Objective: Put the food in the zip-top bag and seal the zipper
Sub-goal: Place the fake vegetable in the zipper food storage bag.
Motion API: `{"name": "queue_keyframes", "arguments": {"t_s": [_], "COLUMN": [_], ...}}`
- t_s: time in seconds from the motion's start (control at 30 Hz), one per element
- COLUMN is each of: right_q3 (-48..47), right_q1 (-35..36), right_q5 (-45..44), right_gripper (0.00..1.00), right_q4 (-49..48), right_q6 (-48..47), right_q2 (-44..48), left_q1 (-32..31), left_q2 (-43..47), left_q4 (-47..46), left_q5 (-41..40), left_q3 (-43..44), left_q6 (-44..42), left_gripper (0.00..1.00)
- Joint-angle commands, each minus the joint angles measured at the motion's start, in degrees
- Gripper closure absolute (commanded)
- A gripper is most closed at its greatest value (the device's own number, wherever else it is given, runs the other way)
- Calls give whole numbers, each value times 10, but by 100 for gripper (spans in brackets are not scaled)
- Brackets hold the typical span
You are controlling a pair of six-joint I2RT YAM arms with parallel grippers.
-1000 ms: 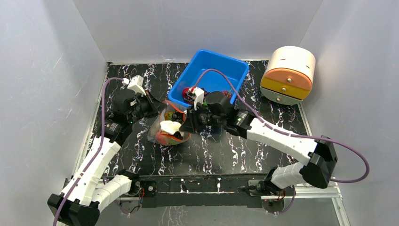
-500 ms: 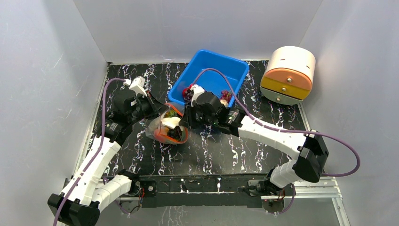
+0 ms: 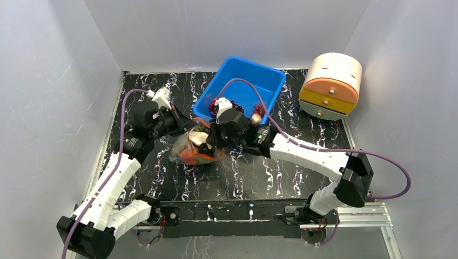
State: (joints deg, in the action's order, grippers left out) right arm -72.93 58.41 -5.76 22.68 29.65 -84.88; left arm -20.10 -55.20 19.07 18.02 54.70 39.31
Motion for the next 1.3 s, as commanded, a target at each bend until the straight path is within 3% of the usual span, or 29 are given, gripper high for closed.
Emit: {"name": "queue_keyframes", "arguments": {"t_s": [0.0, 0.13, 0.33, 0.57, 0.73, 0.9, 1.27], "right_q3": [3, 25, -9, 37, 12, 0, 45], "right_q1": [4, 4, 5, 5, 4, 3, -3], "right_q5": [33, 30, -9, -8, -5, 46, 134], "right_gripper": [95, 87, 89, 79, 56, 40, 37], "right_q4": [-109, -149, -76, -159, -107, -69, -61], "right_q6": [17, 52, 44, 63, 10, -69, -256], "right_q2": [2, -20, -57, -45, -25, 27, 148], "left_q1": [-3, -3, -2, -3, -2, -2, -3], "left_q2": [8, 11, 9, 9, 15, 22, 11], "left_q4": [-54, -57, -52, -59, -37, -34, -11], "left_q5": [42, 38, 36, 42, 27, 20, 49], "left_q3": [10, 3, 7, 7, 8, 2, 7], "left_q6": [31, 44, 58, 68, 59, 45, -44], "left_gripper": [100, 100, 100, 100, 100, 100, 100]}}
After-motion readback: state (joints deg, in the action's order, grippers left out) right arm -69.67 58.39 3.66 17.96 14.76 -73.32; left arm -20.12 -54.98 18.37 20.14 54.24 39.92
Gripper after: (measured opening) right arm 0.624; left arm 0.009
